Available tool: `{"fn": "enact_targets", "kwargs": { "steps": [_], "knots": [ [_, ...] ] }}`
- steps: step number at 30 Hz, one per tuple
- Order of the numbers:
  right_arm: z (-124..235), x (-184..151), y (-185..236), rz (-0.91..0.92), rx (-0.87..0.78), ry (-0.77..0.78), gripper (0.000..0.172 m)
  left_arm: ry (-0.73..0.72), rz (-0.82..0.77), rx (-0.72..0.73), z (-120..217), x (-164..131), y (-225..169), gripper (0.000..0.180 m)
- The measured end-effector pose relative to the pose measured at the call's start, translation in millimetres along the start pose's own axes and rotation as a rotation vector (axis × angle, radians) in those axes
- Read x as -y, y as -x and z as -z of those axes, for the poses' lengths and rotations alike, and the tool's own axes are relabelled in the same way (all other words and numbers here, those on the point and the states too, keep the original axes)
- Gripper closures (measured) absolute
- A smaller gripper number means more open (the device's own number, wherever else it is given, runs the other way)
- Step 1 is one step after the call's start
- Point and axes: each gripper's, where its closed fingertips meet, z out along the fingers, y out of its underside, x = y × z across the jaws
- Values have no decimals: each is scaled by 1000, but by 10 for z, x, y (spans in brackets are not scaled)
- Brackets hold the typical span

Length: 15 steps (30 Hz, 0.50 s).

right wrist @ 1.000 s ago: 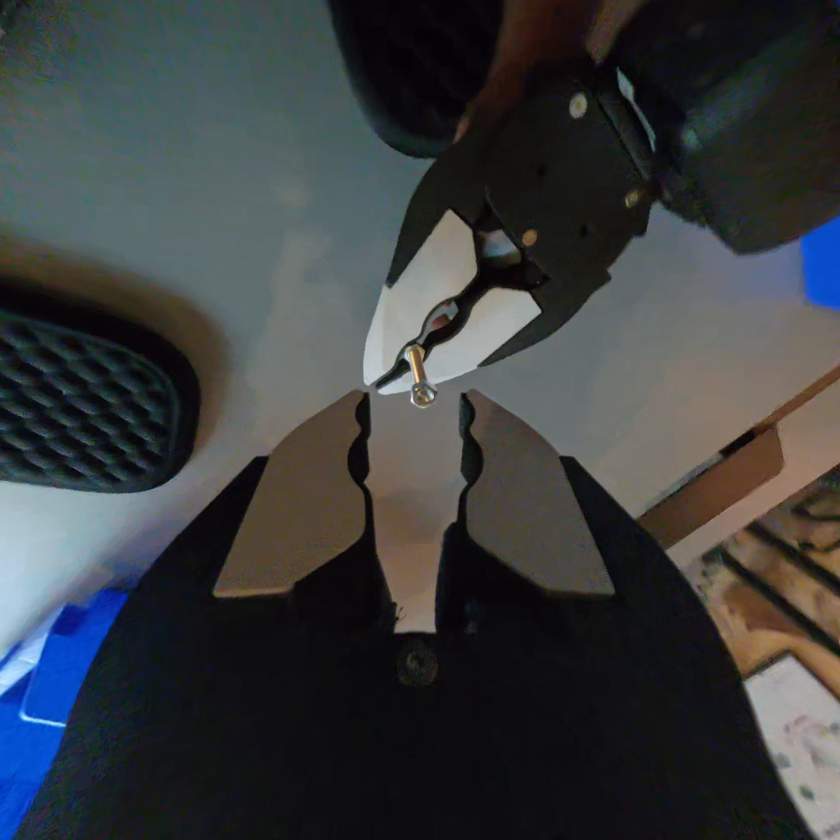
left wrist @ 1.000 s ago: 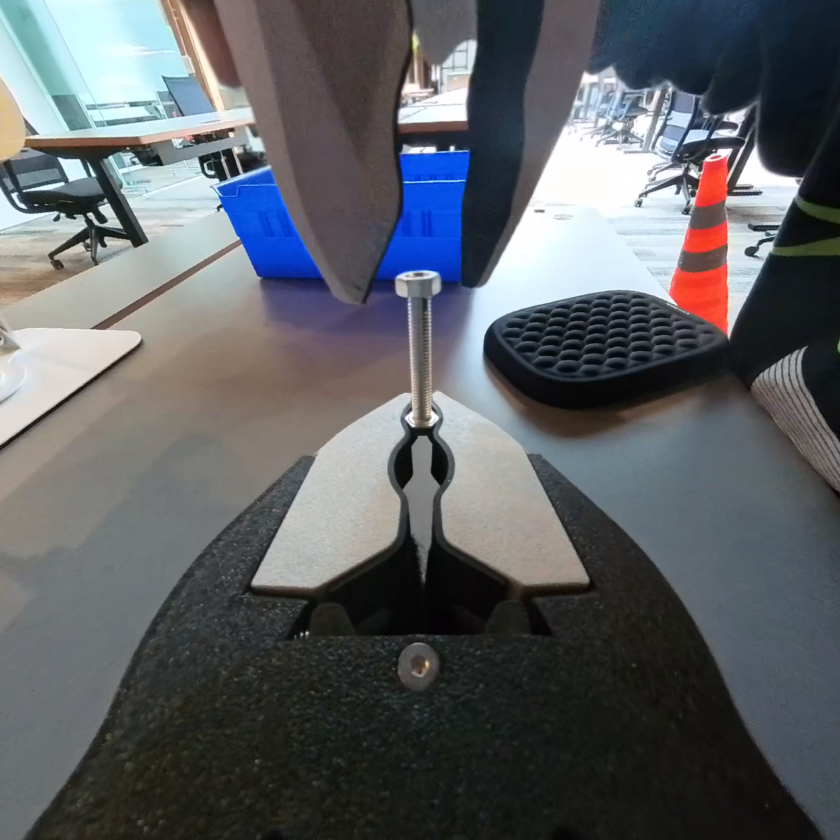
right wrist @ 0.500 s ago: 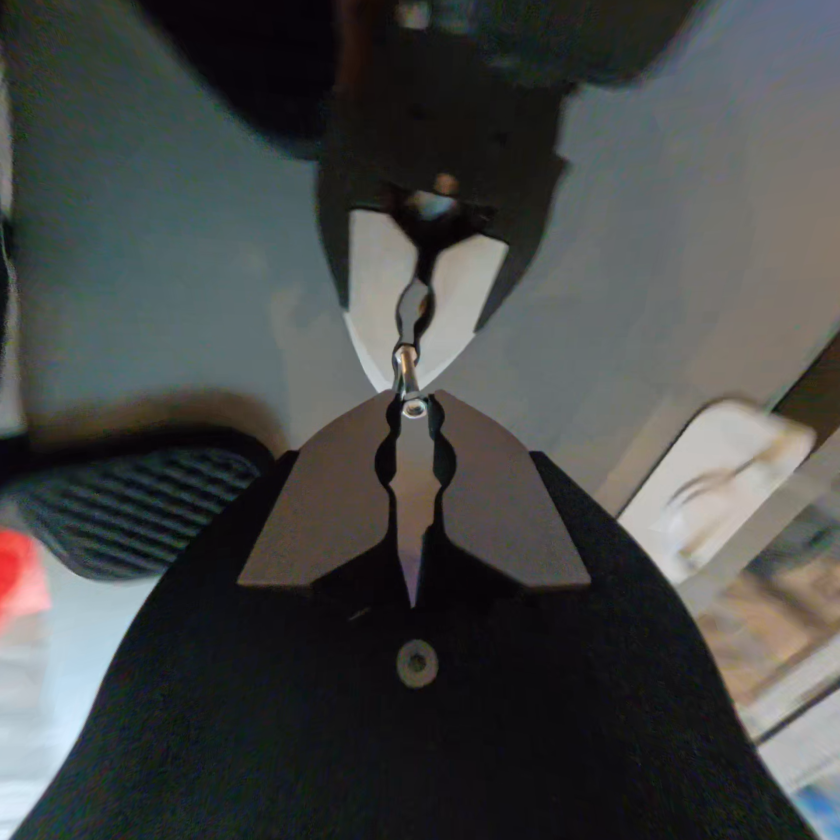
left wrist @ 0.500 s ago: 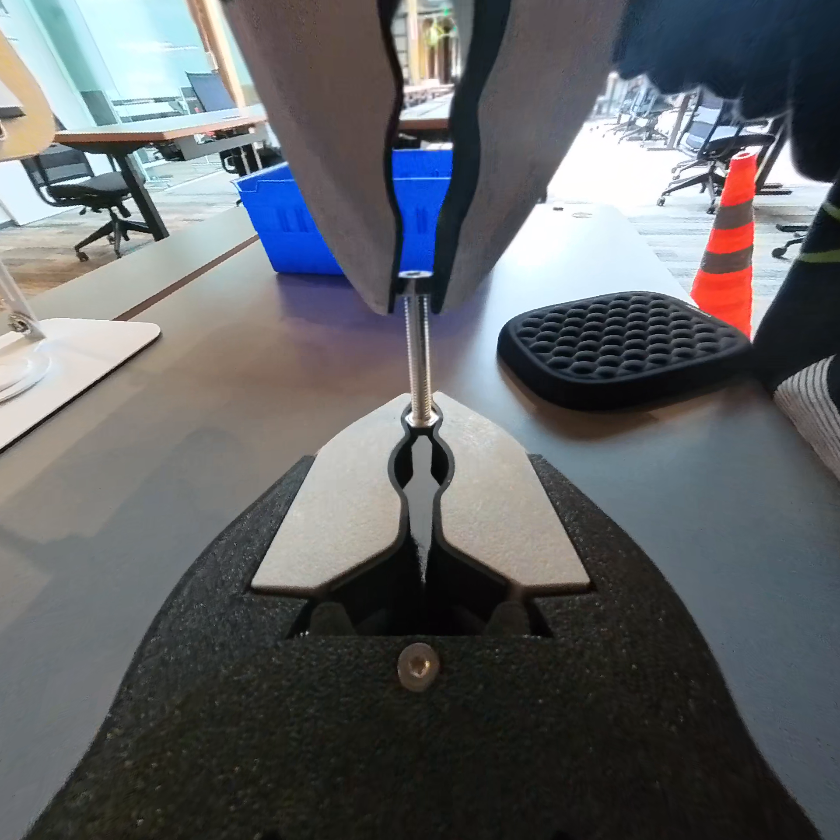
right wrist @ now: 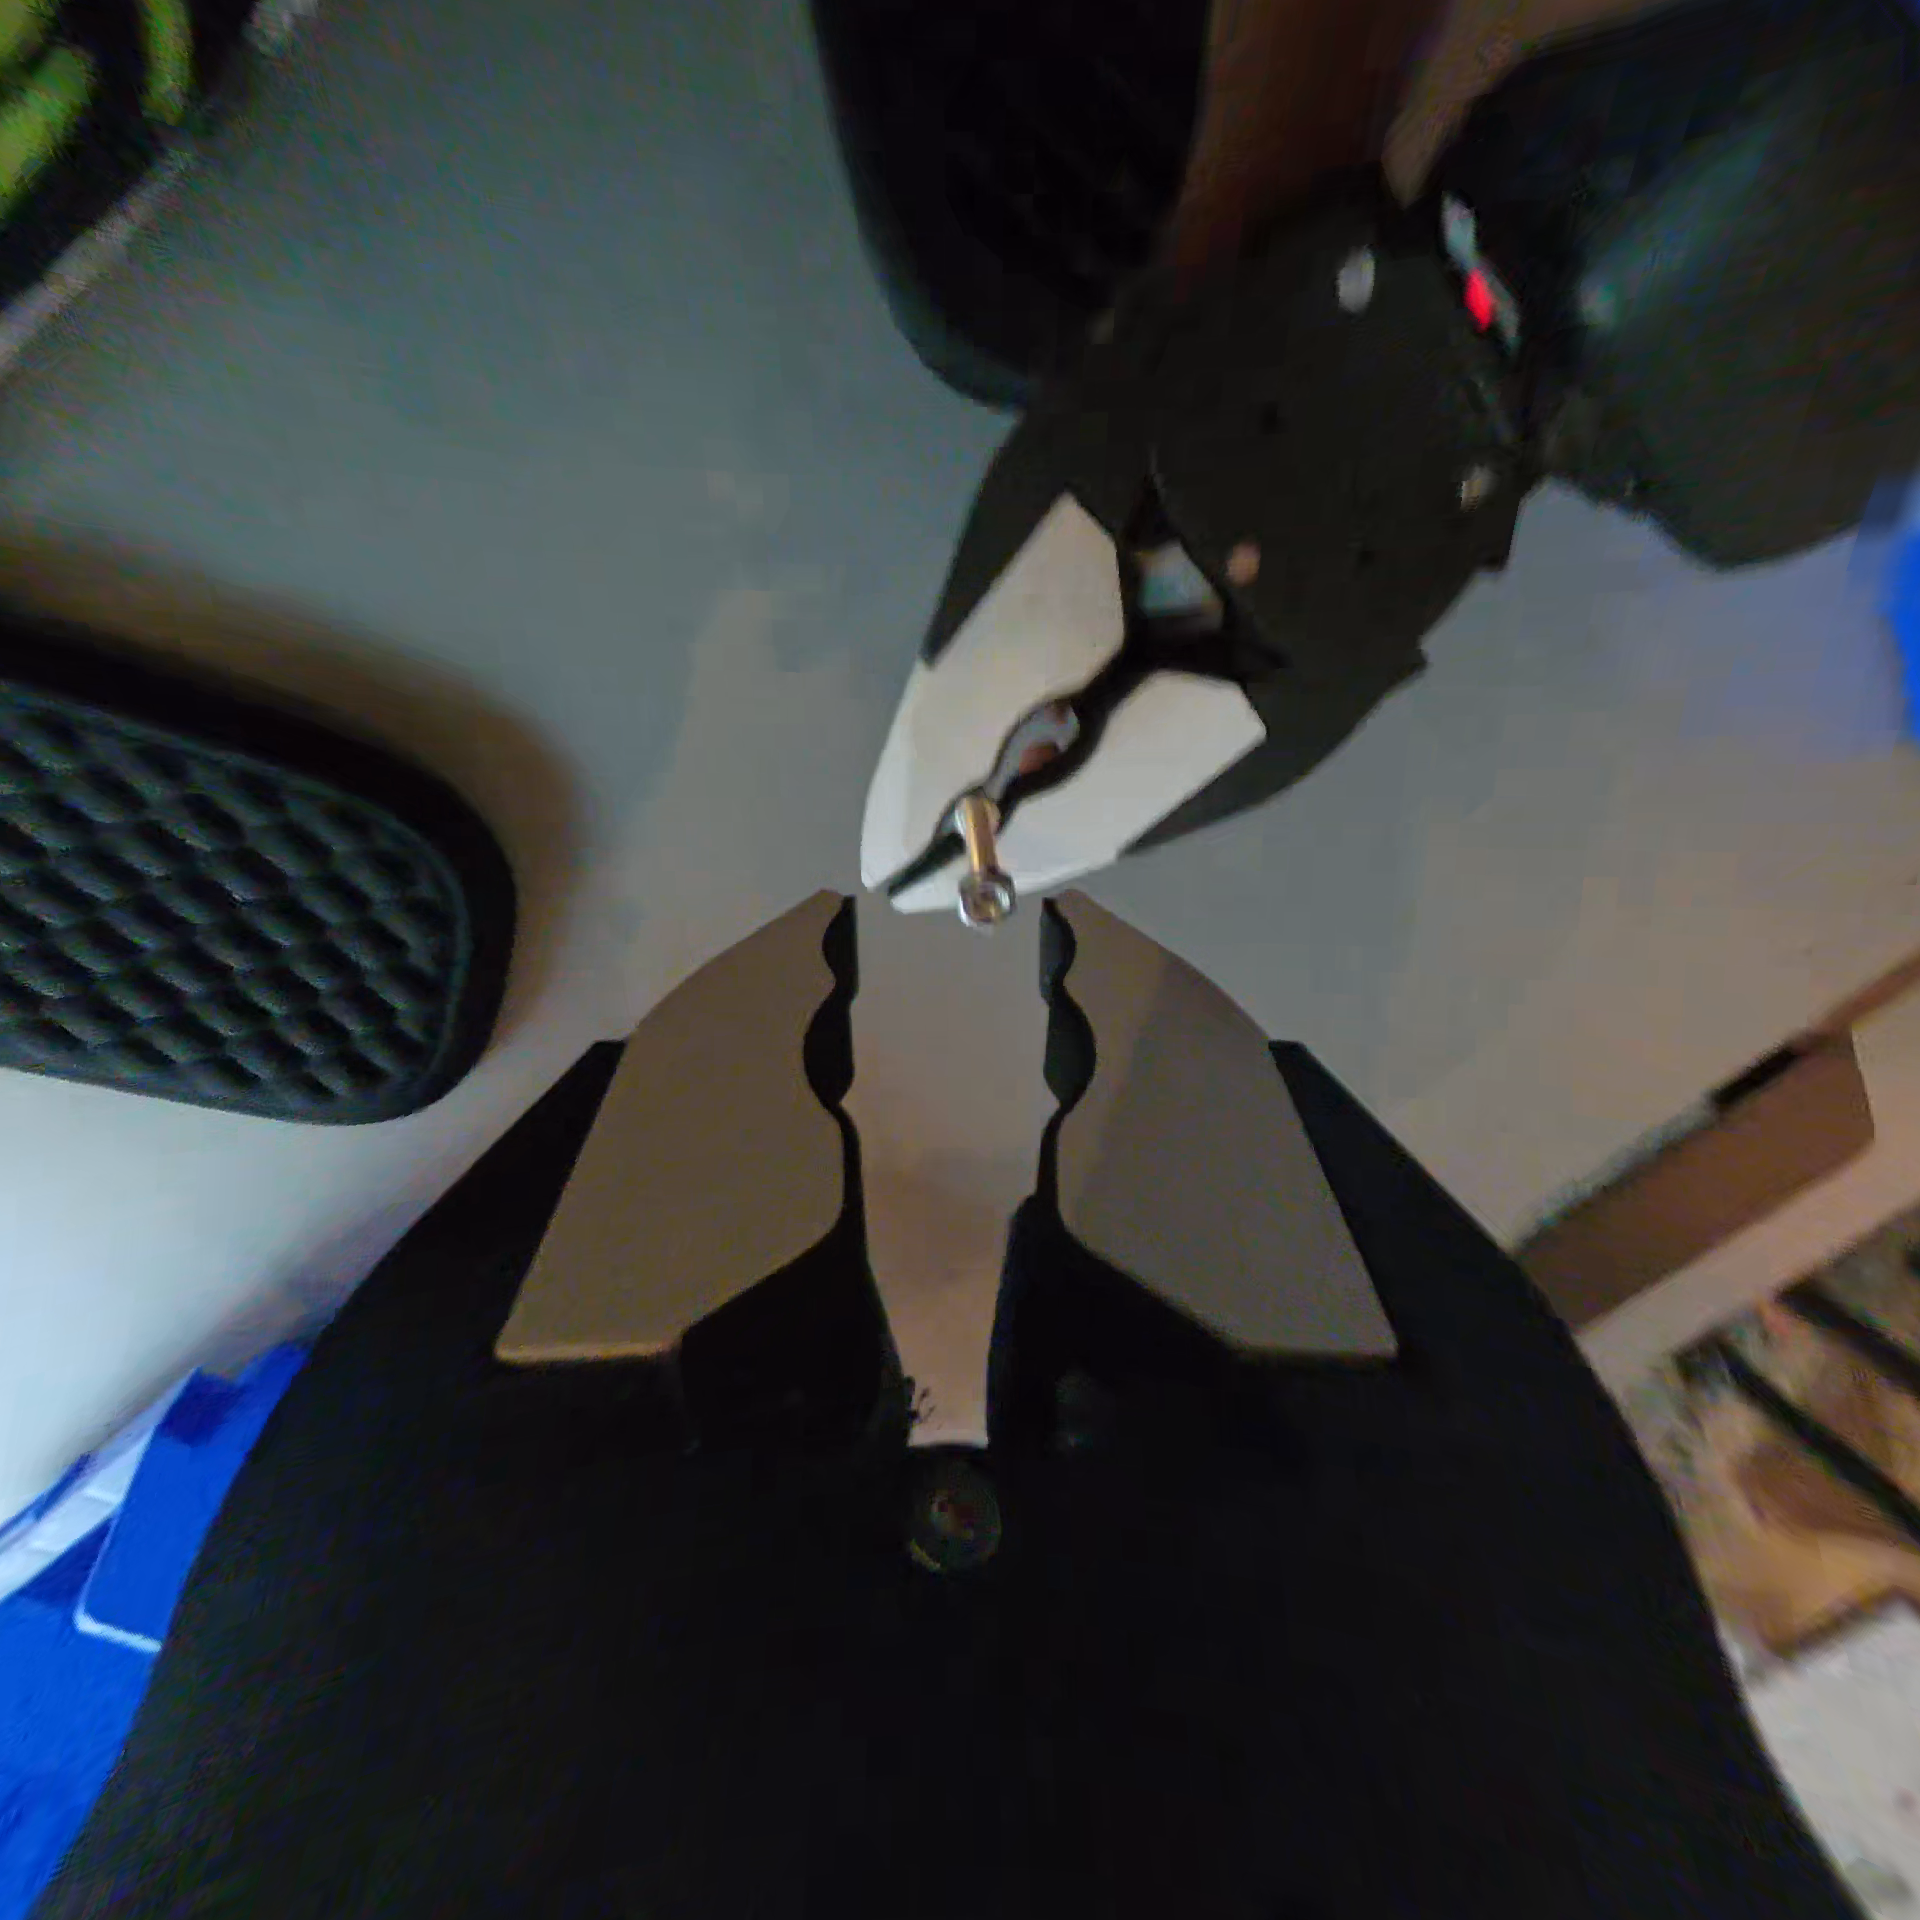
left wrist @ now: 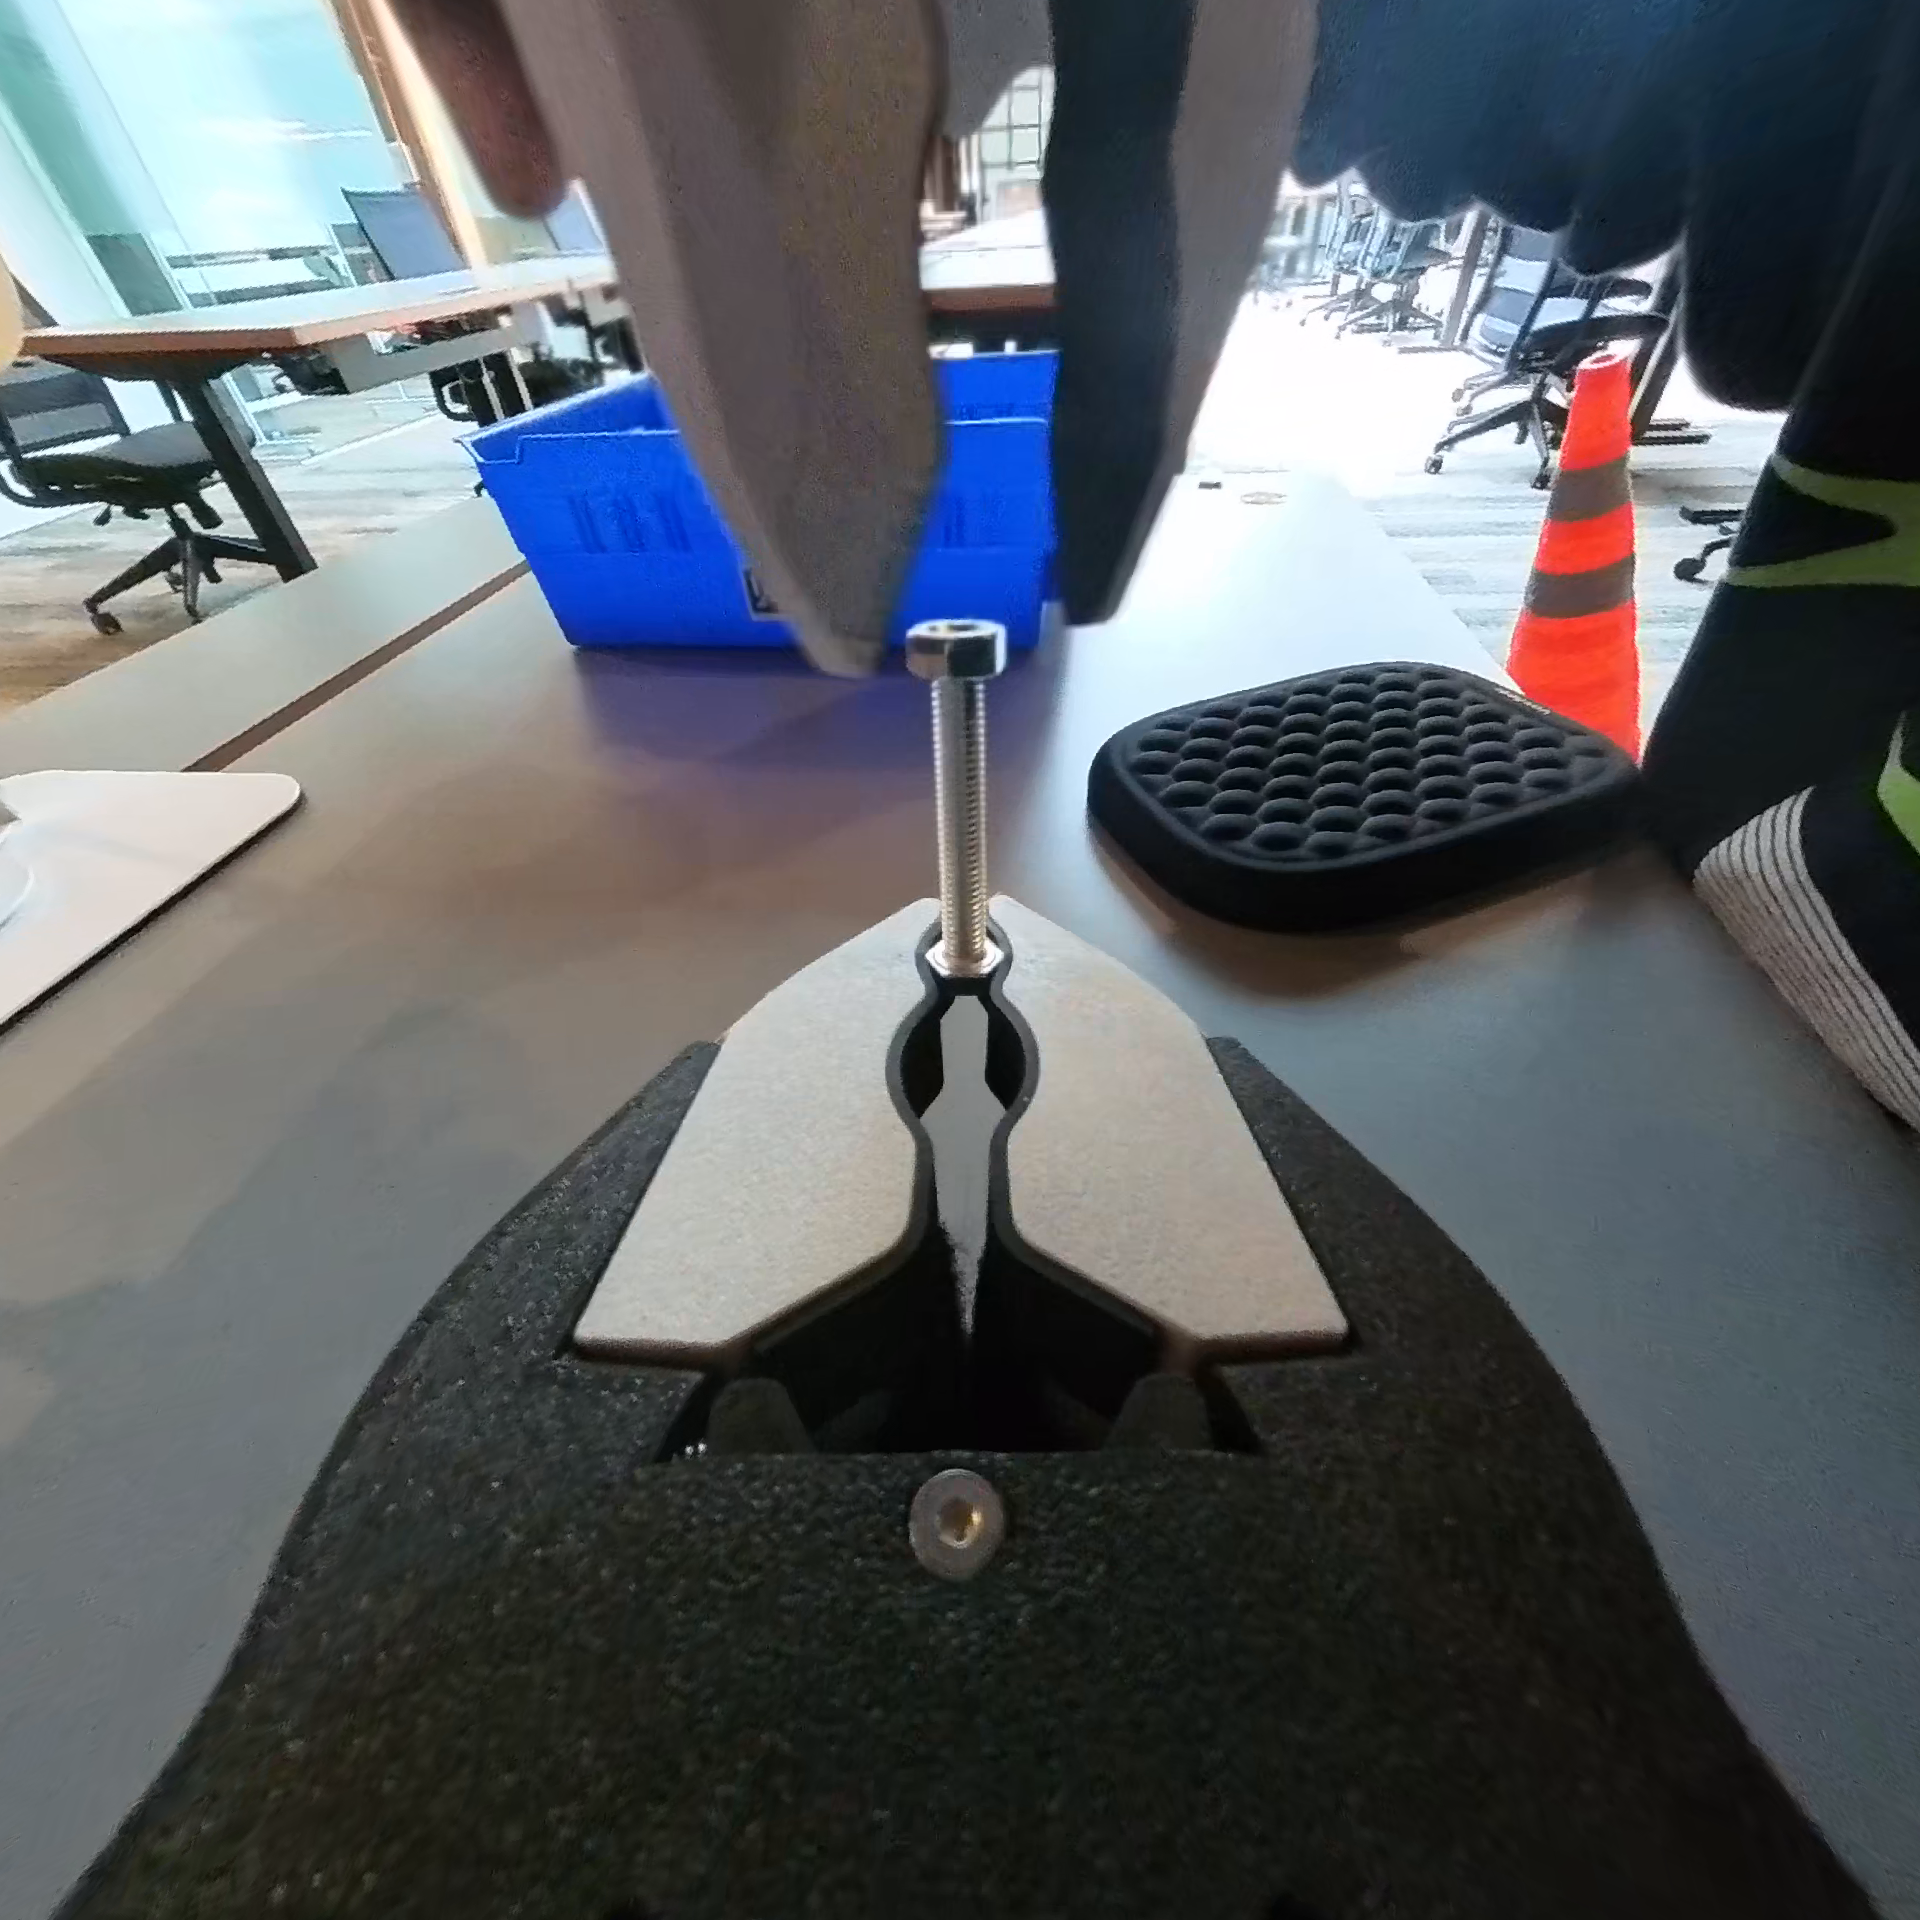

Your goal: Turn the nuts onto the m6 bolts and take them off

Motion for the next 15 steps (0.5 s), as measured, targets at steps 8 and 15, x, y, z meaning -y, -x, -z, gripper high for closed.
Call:
{"fn": "enact_targets", "kwargs": {
  "steps": [8,15],
  "knots": [
    [-32,55,-74,108,24,-58,150,-10,3,-24,5,11,-25,178],
    [-27,31,-86,99,-5,-65,162,-12,0,-27,4,13,-34,178]
  ]
}}
